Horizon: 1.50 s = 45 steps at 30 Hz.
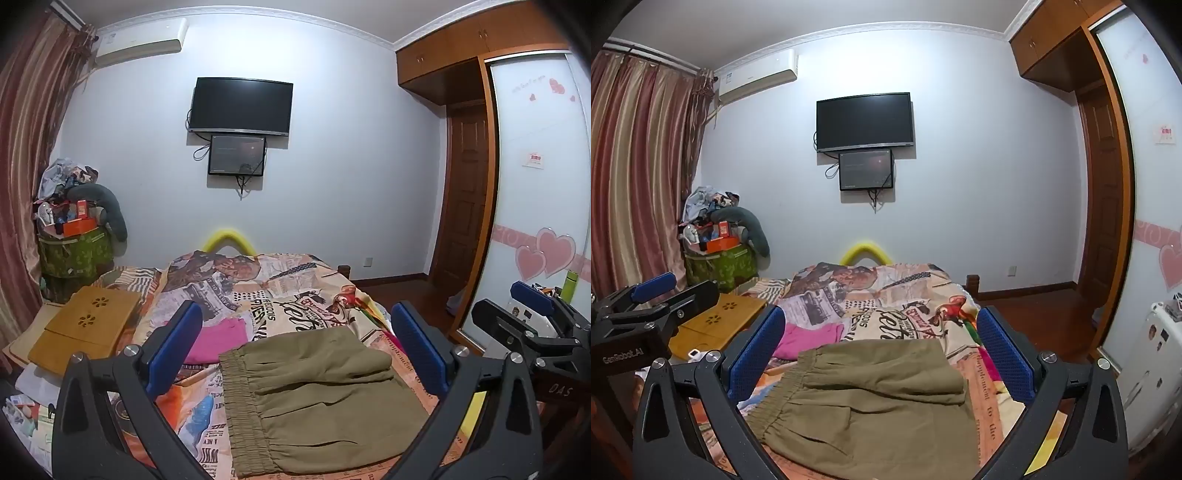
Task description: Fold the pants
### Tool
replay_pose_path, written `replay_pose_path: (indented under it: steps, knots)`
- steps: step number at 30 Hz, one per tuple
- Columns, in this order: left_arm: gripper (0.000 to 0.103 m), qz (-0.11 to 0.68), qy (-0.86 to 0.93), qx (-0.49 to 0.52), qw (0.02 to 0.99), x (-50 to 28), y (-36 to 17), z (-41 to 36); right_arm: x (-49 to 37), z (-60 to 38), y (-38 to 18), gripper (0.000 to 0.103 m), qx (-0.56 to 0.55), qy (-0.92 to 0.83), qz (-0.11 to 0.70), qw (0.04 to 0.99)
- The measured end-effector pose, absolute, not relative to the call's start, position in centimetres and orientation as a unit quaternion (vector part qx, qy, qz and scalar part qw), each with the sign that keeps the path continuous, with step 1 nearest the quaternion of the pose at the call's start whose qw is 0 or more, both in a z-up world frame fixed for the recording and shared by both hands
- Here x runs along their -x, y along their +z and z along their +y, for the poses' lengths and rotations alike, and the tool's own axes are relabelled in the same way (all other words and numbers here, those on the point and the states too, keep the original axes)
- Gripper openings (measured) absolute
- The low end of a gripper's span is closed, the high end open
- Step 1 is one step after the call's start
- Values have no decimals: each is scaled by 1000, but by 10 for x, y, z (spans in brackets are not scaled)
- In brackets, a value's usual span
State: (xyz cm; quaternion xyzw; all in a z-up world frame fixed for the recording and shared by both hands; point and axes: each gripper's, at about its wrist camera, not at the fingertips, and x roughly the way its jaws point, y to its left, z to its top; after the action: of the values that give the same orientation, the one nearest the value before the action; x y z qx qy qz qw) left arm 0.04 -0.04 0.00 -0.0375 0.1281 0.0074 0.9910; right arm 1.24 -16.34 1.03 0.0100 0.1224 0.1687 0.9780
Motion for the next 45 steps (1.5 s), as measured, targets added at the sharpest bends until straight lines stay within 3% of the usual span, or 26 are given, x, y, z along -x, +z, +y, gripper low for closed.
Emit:
replay_pose_path:
  steps: [45]
  knots:
    - [103,125,28,37,991,-2,-9,3,-16,-160,7,103,-13,168,131,977]
